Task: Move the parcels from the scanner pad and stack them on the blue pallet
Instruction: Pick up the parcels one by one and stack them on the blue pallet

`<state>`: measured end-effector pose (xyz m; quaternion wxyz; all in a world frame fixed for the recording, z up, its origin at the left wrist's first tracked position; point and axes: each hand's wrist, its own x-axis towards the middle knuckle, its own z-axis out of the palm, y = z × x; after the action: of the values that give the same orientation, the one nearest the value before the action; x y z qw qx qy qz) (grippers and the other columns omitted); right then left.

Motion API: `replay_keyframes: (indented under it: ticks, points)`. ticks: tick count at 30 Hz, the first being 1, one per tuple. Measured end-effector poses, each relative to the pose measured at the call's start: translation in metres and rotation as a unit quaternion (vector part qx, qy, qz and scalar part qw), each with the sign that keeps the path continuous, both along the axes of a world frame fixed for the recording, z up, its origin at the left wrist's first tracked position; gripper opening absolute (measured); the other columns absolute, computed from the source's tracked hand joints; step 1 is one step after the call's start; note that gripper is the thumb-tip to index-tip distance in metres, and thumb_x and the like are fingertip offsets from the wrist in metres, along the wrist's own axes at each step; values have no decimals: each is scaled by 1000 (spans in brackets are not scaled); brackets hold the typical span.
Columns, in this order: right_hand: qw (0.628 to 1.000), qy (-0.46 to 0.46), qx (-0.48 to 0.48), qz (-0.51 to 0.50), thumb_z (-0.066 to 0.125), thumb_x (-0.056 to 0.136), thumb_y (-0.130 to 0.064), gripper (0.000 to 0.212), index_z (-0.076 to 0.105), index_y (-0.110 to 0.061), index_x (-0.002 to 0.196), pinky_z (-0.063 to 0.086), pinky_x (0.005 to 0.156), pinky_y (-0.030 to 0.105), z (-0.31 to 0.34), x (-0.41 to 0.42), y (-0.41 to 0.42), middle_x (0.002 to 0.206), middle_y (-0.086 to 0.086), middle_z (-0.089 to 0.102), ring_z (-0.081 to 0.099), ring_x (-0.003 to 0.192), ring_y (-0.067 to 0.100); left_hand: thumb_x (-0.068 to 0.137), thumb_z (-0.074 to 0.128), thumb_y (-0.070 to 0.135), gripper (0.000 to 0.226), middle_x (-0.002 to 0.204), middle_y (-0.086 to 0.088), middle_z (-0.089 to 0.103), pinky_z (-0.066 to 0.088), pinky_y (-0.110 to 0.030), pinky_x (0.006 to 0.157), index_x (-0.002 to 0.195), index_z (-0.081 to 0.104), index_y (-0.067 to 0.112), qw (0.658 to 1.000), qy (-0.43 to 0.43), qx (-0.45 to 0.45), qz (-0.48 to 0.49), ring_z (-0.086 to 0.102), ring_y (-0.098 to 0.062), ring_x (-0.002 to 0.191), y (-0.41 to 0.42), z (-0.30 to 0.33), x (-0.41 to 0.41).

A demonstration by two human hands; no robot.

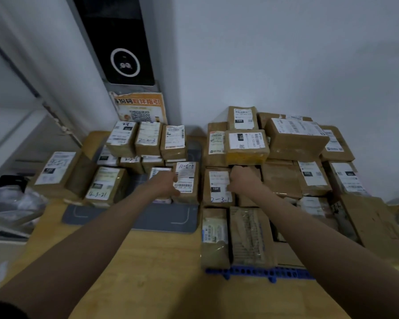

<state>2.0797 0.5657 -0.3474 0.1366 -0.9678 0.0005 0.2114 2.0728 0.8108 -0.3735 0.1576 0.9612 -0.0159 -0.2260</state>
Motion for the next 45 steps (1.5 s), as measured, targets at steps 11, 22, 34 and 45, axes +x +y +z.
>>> replay_keyframes:
  ticks: [11,22,34,45]
  points:
    - [994,0,62,86,63,90,-39,43,62,-11,124,51,96,37,-24,-14,105,122,10,64,60,112,27,84,73,29,61,137,-9,53,44,-29,91,138,50,11,999,29,13,21,53,-24,121,91,-17,-32]
    - [998,-12,59,32,67,88,-20,21,61,-11,106,42,67,22,-49,22,162,103,3,62,57,89,16,85,71,32,47,124,-12,61,49,-39,95,122,61,5,998,55,5,-2,58,-27,112,123,-26,3]
    - [979,-78,137,-127,66,86,-7,59,31,-6,133,44,103,46,-55,96,184,136,16,38,44,124,33,82,74,34,64,136,-7,53,47,-35,90,136,47,12,997,17,-76,-4,53,-24,119,104,-44,87]
    - [970,-89,184,-132,75,77,-50,95,20,-18,147,41,99,51,-71,125,208,143,13,26,31,131,36,81,74,30,56,127,-6,57,49,-34,86,129,51,13,995,-28,-88,32,56,-21,112,100,-49,100]
